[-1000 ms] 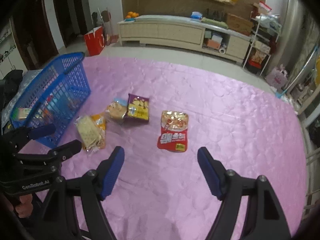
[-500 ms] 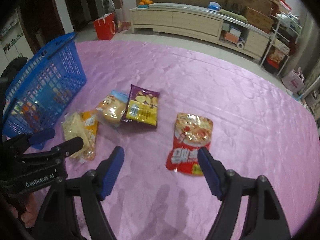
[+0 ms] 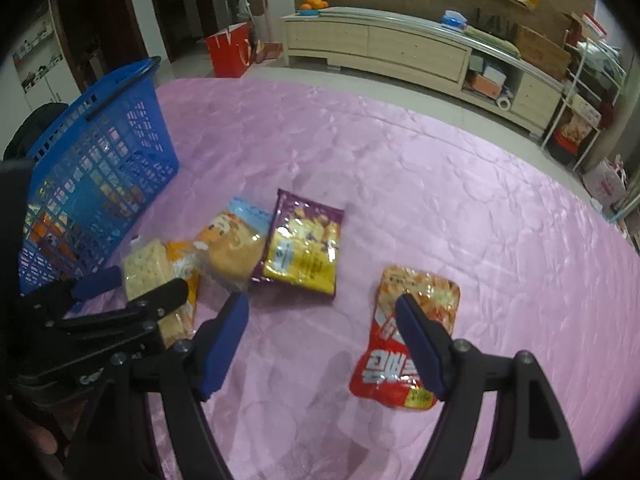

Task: Organize snacks
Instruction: 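Grasp the second cracker pack with the left gripper while the right grasps the purple chip bag, then carry the cracker pack and chip bag over the blue basket, then open the left gripper over the basket, then open the right gripper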

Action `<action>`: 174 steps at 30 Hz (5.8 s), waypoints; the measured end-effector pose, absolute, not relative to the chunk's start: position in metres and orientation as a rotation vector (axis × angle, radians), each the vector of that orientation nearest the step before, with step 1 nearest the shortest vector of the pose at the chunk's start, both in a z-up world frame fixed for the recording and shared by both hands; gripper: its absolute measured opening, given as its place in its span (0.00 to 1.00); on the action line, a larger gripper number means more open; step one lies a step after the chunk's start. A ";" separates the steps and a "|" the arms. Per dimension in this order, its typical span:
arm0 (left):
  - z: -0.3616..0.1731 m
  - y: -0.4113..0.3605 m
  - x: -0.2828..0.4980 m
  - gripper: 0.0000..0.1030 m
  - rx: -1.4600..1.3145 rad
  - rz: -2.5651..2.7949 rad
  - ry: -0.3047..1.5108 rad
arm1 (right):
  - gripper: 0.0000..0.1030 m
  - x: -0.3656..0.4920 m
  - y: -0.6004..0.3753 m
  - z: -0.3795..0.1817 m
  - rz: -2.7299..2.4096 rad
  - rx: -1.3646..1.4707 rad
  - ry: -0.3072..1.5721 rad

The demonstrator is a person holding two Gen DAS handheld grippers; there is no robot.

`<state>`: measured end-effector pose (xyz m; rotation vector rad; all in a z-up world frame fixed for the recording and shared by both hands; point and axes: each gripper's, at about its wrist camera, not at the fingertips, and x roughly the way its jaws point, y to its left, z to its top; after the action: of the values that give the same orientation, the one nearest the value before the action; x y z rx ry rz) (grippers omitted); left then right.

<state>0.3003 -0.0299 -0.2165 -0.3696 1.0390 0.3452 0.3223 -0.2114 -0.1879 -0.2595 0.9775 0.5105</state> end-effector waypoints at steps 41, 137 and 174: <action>-0.190 -0.039 0.334 0.49 -0.230 0.174 0.968 | 0.53 0.369 -0.201 -0.214 0.600 -0.045 1.110; -0.073 0.167 0.203 0.67 -0.170 0.005 0.832 | 0.52 0.225 -0.032 -0.067 0.648 -0.175 0.907; -0.067 0.137 0.187 1.00 -0.076 -0.031 0.807 | 0.78 0.216 -0.063 -0.059 0.547 -0.277 0.908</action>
<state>0.1869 0.1373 -0.0674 -0.0764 0.8073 -0.0312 0.2159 -0.0634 -0.0589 -0.2773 0.9080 0.5474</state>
